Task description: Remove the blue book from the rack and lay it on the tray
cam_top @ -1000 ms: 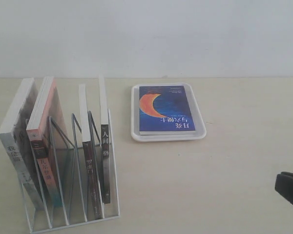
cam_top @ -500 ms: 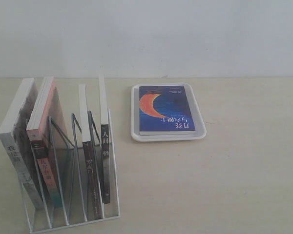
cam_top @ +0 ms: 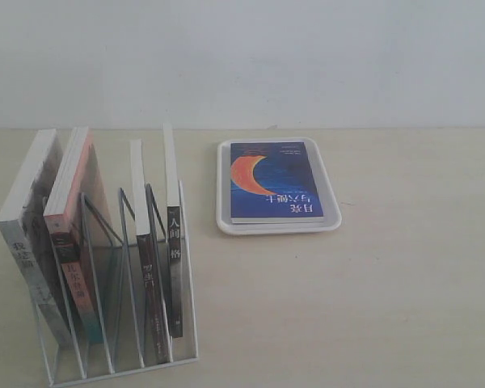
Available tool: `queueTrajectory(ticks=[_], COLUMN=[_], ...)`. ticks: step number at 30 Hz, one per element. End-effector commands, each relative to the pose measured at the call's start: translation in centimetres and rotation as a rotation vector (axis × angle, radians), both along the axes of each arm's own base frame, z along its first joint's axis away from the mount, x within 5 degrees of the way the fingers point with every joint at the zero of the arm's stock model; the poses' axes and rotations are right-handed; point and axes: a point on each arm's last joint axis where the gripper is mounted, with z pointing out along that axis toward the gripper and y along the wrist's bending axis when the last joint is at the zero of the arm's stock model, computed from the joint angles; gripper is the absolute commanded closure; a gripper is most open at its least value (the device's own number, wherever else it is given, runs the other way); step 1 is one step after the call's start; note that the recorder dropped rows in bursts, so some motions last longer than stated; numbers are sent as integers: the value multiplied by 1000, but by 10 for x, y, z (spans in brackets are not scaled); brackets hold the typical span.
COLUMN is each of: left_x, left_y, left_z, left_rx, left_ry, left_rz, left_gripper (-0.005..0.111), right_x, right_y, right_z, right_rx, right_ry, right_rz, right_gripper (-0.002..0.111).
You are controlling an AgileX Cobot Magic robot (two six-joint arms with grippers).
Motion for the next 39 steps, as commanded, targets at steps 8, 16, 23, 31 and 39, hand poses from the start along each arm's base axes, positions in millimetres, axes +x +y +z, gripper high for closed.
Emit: queueTrajectory(ticks=[8,16,23,31,39], left_x=[0,0,0,0,0], left_y=[0,0,0,0,0], left_z=[-1,-1,-1,-1,-1], left_rx=[5,5,5,5,5], left_ry=[1,1,1,1,1], left_rz=[2,2,2,2,2], left_gripper=[102,102,102,102,102], right_x=[0,0,0,0,0], right_y=[-10,-10,-14,-14,-14], right_z=[-22,-23,-23,-23,-23], right_rx=[-137,-151,-164,-159,-159], right_ry=[201,201,210,209,209], right_rz=[-95,-93,-172,-173,-173], right_gripper=[108,108,108,108,108])
